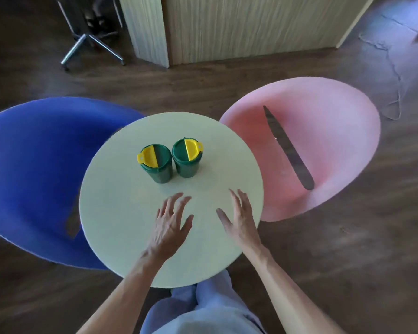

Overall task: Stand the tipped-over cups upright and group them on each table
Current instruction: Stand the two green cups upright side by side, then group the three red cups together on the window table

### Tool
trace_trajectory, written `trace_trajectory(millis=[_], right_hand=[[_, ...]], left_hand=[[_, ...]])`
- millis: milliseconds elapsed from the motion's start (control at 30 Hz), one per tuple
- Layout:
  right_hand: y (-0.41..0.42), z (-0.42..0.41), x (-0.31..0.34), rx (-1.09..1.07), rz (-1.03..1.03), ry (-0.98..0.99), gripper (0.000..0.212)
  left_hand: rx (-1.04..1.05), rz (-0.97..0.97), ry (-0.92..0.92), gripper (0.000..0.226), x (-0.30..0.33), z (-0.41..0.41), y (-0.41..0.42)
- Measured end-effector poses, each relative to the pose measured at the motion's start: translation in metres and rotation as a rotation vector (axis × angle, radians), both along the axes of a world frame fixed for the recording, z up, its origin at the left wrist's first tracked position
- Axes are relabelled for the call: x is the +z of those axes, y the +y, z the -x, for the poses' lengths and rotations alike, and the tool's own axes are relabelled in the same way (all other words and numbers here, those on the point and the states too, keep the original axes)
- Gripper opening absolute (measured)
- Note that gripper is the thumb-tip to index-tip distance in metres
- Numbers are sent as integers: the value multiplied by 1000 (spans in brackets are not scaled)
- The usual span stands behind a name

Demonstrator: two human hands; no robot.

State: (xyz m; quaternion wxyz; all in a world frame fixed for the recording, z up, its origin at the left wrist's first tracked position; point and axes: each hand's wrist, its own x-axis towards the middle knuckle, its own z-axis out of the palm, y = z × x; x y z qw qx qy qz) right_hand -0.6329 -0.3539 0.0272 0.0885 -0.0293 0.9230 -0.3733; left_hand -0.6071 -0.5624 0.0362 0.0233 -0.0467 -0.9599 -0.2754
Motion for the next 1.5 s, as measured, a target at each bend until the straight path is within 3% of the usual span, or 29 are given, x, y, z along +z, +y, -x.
trace_trajectory(millis=[200,467,733,1100,1500], right_hand=[[59,-81,-10,-301,-29,6,38],[190,-163,-23,-627,-50,-267,46],[350,-188,-13,-805,-16,-388,47],[493,-122,-3,-870,44,-380,46],[634,75,3,-831,42,-418,44]], left_hand=[[-368,-35,-154,32,-19,-22,72],[-703,17,-294,40,-28,-38,230],[-895,128,-334,43,-23,-35,421],[-917,146,-353,44,-16,18,586],[-847,113,-364,43,-19,219,721]])
